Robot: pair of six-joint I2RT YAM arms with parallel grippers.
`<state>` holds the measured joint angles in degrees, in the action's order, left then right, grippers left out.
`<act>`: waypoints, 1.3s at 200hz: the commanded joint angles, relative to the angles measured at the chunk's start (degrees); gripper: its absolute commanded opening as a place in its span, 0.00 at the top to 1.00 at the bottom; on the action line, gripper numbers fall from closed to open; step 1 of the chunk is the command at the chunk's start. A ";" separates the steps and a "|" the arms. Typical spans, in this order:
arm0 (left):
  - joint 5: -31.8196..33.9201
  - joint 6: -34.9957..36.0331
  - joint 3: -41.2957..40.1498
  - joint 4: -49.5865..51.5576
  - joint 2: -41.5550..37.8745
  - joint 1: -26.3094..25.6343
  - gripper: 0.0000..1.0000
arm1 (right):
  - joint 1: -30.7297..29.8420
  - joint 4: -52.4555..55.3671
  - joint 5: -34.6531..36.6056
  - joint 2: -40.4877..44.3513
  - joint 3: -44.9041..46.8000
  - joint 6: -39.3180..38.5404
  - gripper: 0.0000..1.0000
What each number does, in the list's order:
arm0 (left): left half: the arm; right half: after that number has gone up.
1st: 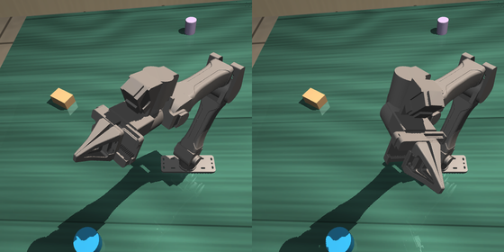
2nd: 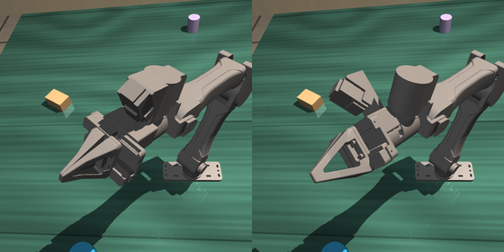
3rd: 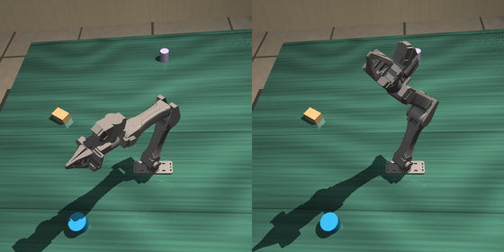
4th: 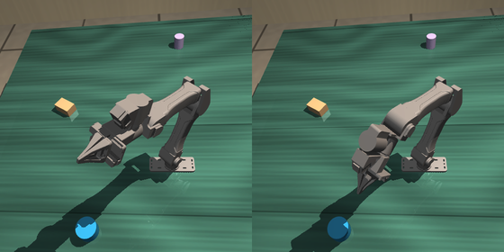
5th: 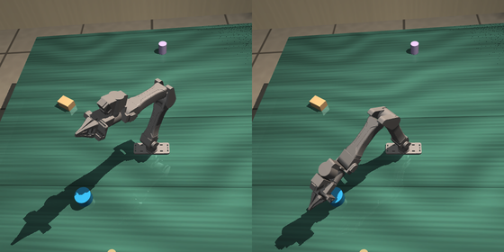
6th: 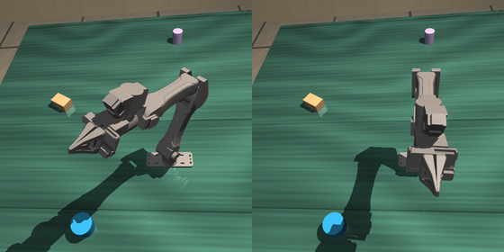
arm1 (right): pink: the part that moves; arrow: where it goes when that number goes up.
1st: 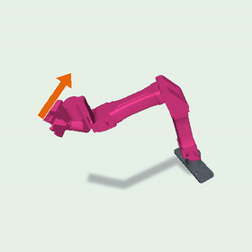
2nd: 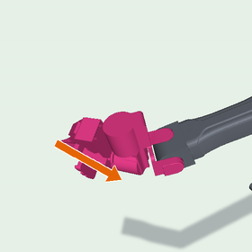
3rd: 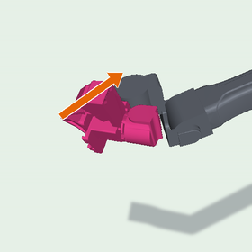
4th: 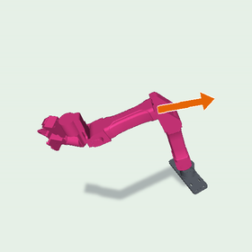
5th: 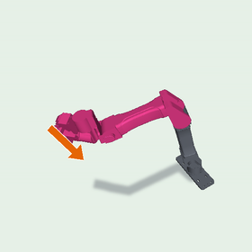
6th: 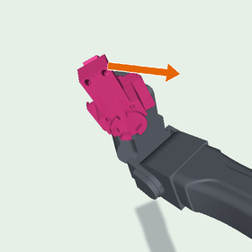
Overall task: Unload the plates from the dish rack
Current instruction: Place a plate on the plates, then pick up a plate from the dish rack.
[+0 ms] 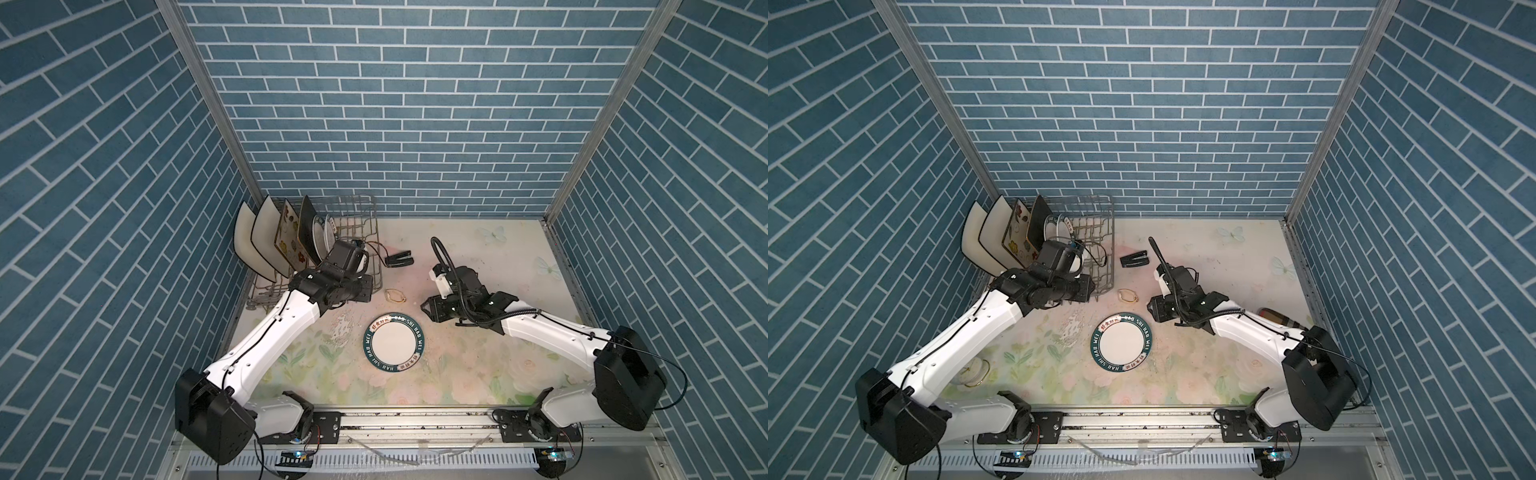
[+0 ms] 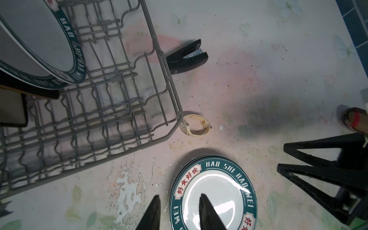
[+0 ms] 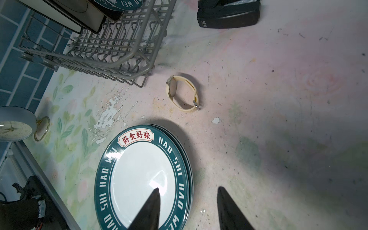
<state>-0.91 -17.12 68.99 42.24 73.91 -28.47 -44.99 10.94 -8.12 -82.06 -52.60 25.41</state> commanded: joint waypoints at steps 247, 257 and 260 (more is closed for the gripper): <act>12.41 13.26 41.63 -4.92 41.38 19.40 0.51 | 5.55 3.94 -0.84 -3.79 -5.36 -0.45 0.53; 12.68 13.34 42.24 -4.97 42.12 19.73 0.51 | 5.70 4.12 -1.34 -4.72 -5.97 -0.49 0.53; 12.75 13.33 42.48 -4.97 42.31 19.76 0.51 | 5.78 4.17 -1.43 -5.03 -6.26 -0.57 0.53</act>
<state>10.24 -4.69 109.32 37.32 114.45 -9.72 -39.75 14.57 -7.81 -84.73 -57.54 23.75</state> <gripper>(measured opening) 0.492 0.471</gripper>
